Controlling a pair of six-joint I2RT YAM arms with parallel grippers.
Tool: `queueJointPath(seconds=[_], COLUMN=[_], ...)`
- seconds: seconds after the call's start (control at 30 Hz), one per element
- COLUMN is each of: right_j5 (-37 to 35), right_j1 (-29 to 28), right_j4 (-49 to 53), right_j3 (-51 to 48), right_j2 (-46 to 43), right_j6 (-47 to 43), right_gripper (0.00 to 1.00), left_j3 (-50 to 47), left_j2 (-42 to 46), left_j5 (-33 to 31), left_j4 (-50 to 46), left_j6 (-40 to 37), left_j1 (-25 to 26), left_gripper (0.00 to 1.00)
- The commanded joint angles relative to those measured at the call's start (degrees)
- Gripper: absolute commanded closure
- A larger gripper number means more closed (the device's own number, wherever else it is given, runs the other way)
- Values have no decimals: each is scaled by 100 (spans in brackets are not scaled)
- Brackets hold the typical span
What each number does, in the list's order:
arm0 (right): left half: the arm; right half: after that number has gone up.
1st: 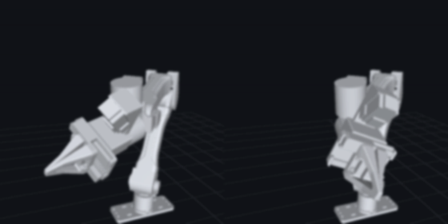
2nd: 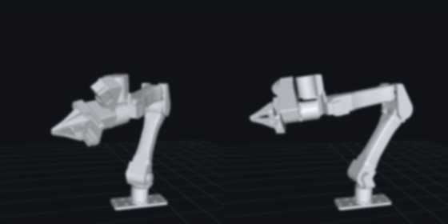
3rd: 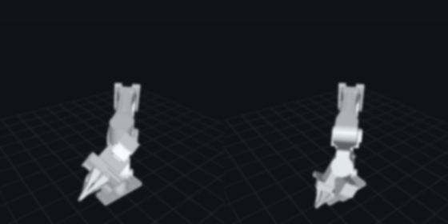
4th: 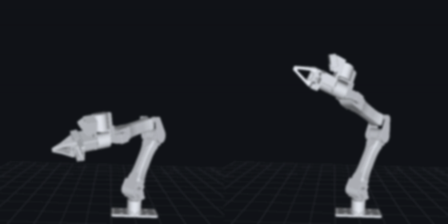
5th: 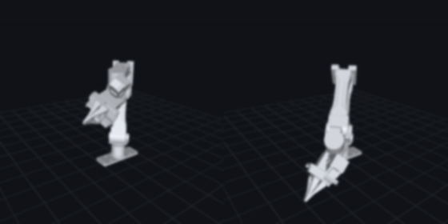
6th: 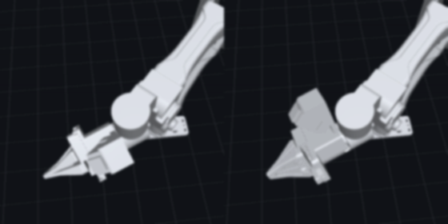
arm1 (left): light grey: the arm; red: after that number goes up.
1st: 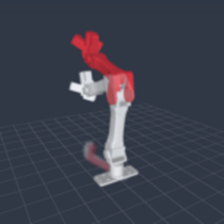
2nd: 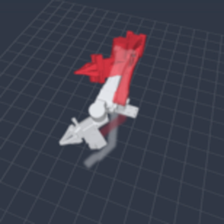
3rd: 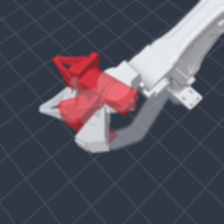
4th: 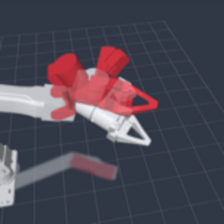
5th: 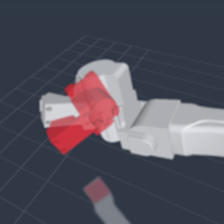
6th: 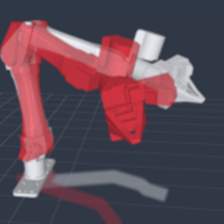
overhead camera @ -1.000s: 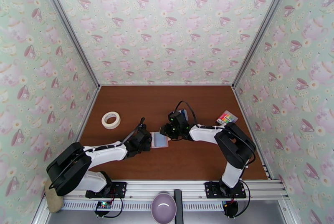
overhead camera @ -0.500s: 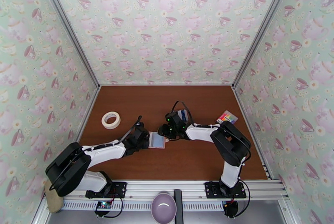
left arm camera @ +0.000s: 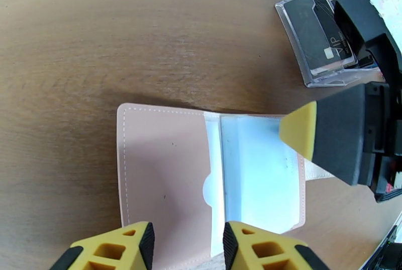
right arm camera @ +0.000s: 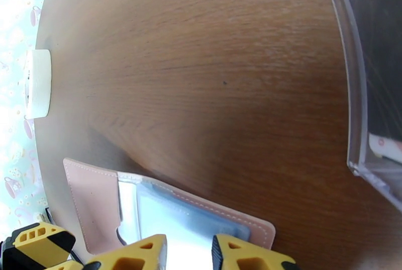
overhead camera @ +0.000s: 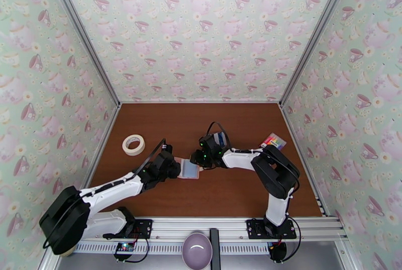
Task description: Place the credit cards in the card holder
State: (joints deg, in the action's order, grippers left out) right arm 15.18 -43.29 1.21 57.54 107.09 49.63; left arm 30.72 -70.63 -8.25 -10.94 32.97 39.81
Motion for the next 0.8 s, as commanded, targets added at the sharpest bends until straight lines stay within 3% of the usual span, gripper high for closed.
queueJointPath(seconds=[0.0, 0.47, 0.77], right_j5=[-76, -96, -68], right_j1=[-63, -120, -232], right_j4=[138, 204, 309], right_j3=[151, 239, 340], right_j2=[124, 151, 275], right_j6=[-104, -118, -112], right_gripper=[69, 69, 70], left_j3=[-113, -481, -834], left_j2=[-26, -586, -423], left_j5=[228, 245, 447], left_j4=[-186, 525, 971], left_j6=[-21, 3, 42], left_j1=[-25, -22, -25], left_gripper=[58, 56, 36])
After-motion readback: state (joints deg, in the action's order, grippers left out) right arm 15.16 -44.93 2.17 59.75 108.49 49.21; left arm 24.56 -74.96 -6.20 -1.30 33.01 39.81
